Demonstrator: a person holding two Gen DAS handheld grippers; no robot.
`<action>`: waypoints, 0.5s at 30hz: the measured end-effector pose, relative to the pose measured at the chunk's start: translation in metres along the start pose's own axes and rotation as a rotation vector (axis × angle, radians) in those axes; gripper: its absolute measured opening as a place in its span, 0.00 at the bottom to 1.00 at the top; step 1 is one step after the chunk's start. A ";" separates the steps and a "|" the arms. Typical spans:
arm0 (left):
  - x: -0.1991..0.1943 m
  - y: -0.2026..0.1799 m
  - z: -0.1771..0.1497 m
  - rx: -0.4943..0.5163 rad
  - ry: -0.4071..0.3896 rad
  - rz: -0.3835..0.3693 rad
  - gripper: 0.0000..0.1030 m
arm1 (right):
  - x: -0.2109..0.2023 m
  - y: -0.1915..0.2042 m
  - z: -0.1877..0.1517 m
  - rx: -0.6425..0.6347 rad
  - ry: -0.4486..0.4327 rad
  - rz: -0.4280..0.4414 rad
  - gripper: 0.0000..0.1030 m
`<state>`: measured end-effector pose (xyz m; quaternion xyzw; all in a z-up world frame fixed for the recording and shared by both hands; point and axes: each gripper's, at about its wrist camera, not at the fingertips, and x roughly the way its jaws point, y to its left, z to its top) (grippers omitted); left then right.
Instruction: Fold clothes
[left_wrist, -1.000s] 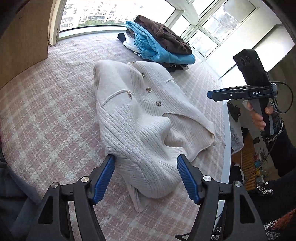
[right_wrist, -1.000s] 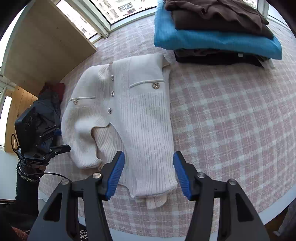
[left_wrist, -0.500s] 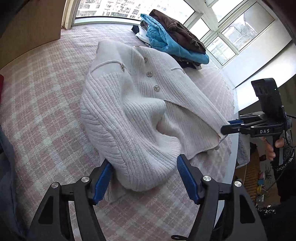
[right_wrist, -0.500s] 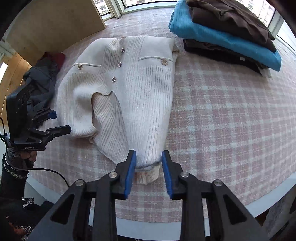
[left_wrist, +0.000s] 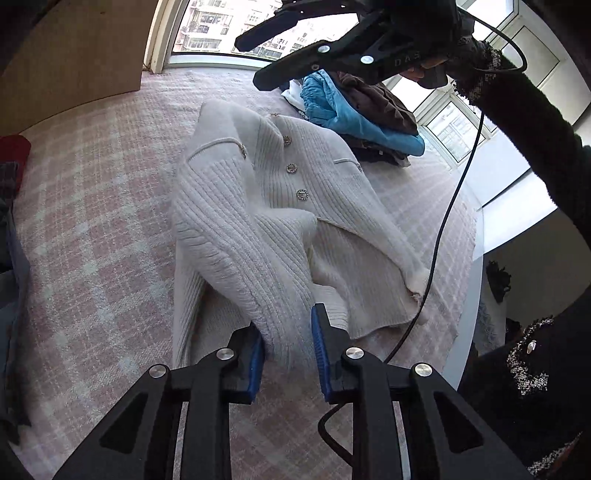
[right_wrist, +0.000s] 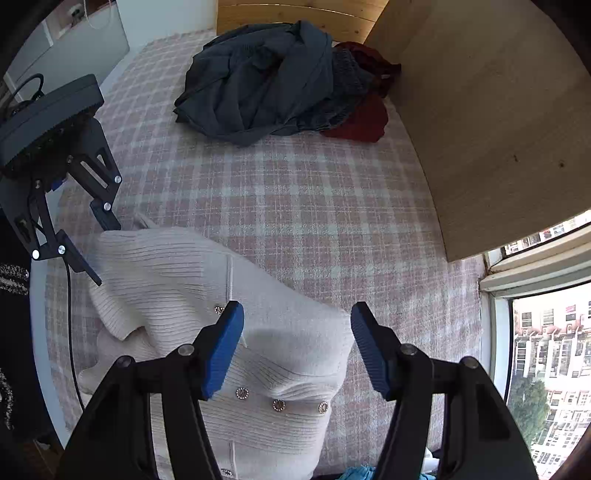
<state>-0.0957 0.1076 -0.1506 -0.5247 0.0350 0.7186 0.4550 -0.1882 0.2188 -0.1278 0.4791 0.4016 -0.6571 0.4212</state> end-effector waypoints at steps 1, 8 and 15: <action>-0.001 0.000 -0.004 -0.043 -0.030 0.015 0.32 | 0.006 0.002 0.002 -0.050 0.008 0.012 0.58; 0.025 0.000 -0.023 -0.215 -0.100 0.117 0.61 | 0.047 0.009 0.015 -0.260 0.062 0.082 0.58; 0.010 0.004 -0.021 -0.239 -0.103 0.061 0.20 | 0.027 0.002 0.005 -0.245 0.138 0.177 0.20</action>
